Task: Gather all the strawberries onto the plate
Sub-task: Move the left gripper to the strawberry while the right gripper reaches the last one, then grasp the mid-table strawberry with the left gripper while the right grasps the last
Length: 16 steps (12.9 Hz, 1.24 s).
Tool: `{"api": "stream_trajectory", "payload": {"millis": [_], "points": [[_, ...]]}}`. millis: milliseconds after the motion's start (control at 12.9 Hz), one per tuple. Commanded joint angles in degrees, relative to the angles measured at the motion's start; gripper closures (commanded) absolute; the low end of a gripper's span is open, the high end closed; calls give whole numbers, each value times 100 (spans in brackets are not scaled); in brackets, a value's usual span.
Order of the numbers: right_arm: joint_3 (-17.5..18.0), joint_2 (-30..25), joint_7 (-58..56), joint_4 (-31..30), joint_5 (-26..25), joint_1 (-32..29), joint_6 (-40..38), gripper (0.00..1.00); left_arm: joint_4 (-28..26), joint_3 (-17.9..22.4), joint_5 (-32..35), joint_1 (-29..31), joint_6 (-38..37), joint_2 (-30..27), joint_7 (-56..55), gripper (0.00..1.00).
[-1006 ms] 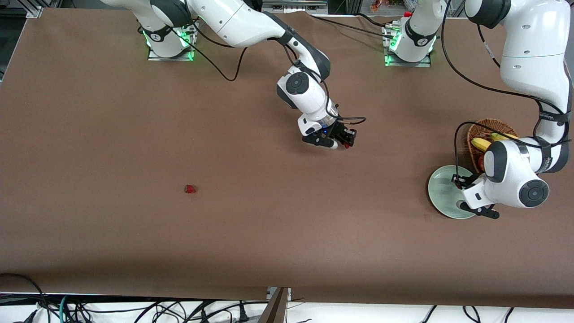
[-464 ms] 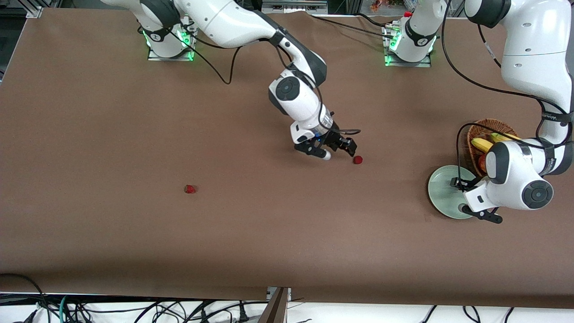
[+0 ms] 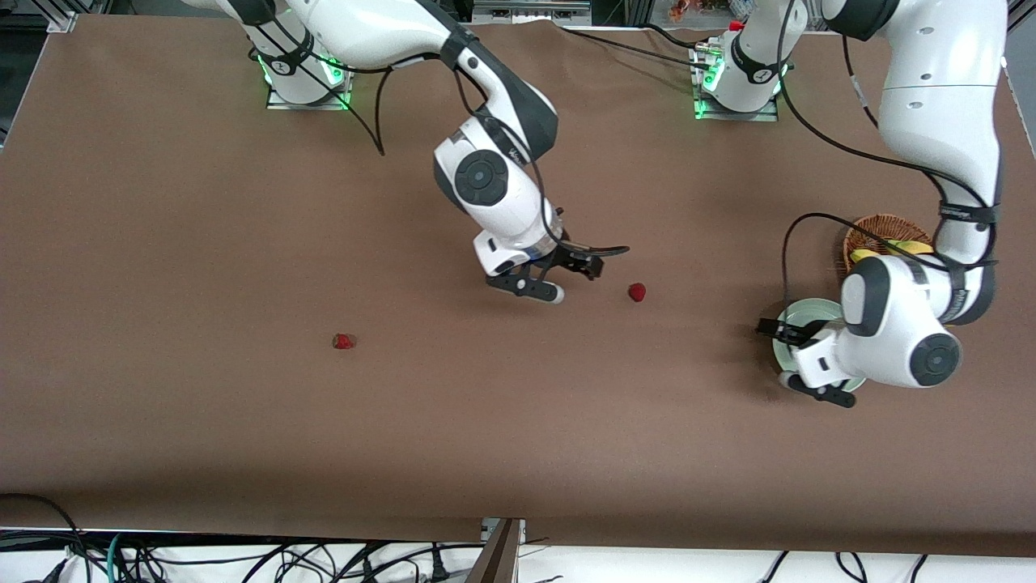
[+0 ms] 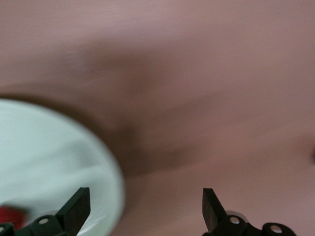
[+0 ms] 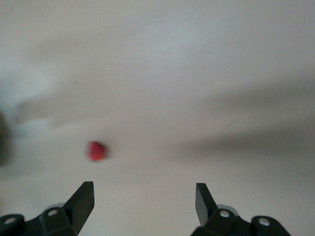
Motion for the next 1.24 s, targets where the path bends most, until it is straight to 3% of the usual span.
{"api": "stream_trajectory", "payload": {"millis": [0,232,387,464,774,1160], "points": [[-536,-1010,-1584,-1428,66,-18,-374,9,-12,-13,-139,-428,-113,-44,-218,0],[-1387,-1145,-3245,-2299,40,-18,-313,9,-178,-137,-647,-711,-87,-27,-743,0],[-2047,-856,-4756,-2406,48,-132,-330,9,-301,-137,-685,-1018,-43,-18,-1278,0],[-2206,-785,-5172,-2459,48,-263,-304,9,-328,-137,-693,-1149,27,-18,-1586,0],[-2217,-459,-6098,-2451,57,-782,-23,17,-767,-128,-650,-1694,458,-53,-2746,0],[-2199,-248,-6117,-2337,136,-818,354,24,-785,-110,-247,-2065,484,-27,-3444,0]]}}
